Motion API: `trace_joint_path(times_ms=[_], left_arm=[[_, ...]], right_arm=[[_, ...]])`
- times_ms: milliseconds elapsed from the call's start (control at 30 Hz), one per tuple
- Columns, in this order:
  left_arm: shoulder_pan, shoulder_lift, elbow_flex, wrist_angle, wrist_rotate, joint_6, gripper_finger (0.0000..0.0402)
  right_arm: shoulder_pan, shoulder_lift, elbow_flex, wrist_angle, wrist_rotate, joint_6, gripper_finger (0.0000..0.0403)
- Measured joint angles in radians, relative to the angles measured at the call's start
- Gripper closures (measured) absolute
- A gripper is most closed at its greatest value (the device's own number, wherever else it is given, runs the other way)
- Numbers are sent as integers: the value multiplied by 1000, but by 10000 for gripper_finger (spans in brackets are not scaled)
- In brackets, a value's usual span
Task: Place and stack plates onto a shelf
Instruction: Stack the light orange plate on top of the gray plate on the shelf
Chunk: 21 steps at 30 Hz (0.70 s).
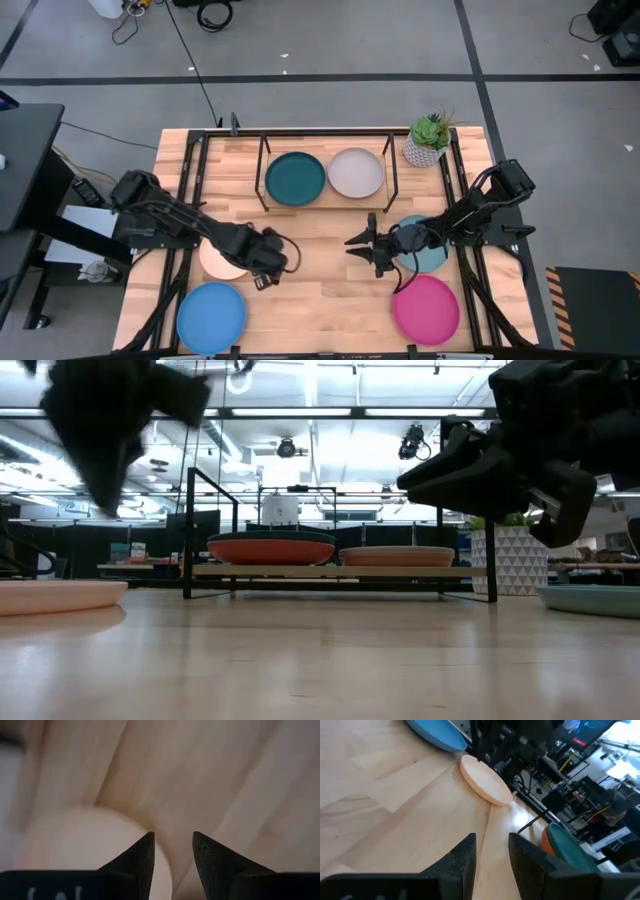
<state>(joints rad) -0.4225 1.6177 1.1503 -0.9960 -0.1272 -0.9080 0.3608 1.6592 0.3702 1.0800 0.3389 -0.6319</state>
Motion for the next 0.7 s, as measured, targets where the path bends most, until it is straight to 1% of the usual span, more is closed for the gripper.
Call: trace_joint_path(times_ms=[133, 267, 433, 567, 700], left_arm=[[22, -11, -109, 68, 35, -192, 261], [31, 0, -186, 171, 42, -303, 261], [34, -1, -225, 183, 35, -364, 261], [32, 7, -225, 193, 35, -364, 261], [19, 56, -226, 206, 41, -364, 261]], right_arm=[[-14, 0, 0, 18, 0, -25, 283], [-40, 0, 0, 42, -39, -37, 283], [-75, 0, 0, 57, -141, -54, 282], [-105, 0, 0, 66, -185, -64, 282], [-130, 0, 0, 69, -230, -64, 282]])
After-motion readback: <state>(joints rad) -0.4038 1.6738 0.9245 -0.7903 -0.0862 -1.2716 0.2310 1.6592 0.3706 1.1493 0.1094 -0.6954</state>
